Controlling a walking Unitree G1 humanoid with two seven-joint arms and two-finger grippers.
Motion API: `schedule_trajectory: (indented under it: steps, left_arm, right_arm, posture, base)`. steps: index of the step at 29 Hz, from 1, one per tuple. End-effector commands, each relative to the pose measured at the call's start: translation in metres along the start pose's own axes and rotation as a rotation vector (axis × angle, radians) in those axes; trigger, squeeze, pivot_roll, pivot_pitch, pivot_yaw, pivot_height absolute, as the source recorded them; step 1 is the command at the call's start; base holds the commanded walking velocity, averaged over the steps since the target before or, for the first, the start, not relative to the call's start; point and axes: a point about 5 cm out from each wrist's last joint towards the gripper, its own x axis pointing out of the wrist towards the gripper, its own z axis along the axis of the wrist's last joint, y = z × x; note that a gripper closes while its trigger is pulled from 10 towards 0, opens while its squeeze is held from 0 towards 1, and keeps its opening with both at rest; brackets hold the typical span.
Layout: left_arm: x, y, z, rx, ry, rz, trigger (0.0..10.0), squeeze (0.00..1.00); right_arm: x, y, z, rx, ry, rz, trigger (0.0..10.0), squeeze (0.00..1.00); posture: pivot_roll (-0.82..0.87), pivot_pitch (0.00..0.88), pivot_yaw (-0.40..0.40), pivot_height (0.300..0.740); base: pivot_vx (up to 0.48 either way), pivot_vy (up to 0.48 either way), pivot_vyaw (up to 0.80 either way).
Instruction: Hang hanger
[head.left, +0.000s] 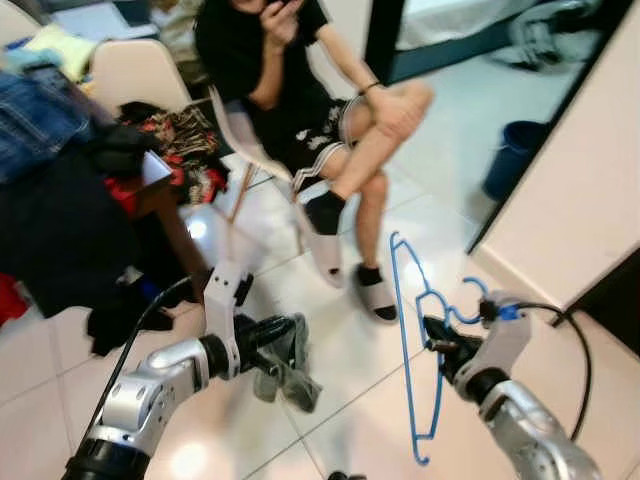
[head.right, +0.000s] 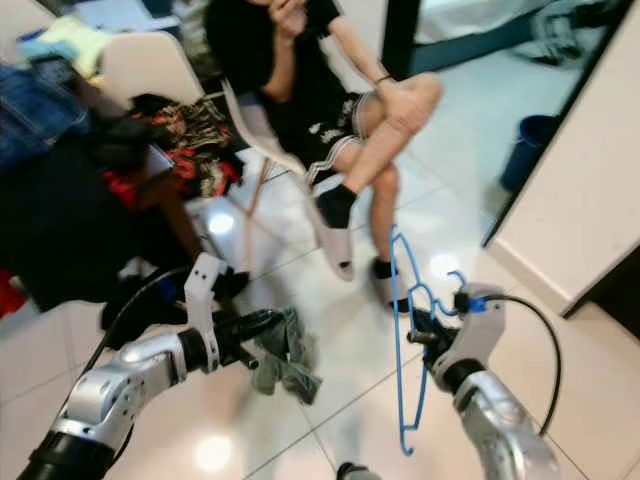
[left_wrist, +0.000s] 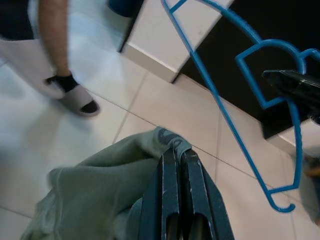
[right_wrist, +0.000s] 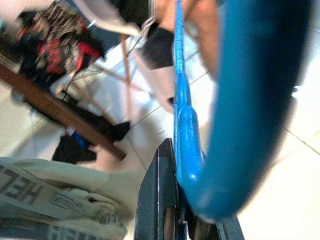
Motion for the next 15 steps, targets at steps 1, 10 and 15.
schedule_trajectory:
  steps: [1,10,15]
  left_arm:
    - [-0.0007,0.0031,-0.0082,-0.040,0.012,0.007,10.0,0.00]
    - [0.0036,0.0070,-0.0076,-0.067,-0.024,0.017,10.0,0.00]
    - [0.0050,0.0081,-0.0065,-0.065,-0.030,0.020,10.0,0.00]
  right_arm:
    - [0.0001,-0.0024,-0.0107,0.058,0.038,0.005,10.0,0.00]
    - [0.0029,-0.0055,-0.0096,0.071,0.037,0.068,10.0,0.00]
    - [0.0035,-0.0031,-0.0088,0.064,0.039,0.094,10.0,0.00]
  posture:
    - [-0.01,0.194,0.003,0.740]
    - [0.00,0.174,-0.010,0.740]
    - [-0.01,0.171,-0.011,0.740]
  base:
    - [0.000,0.000,-0.80]
    - [0.000,0.000,-0.80]
    - [0.000,0.000,-0.80]
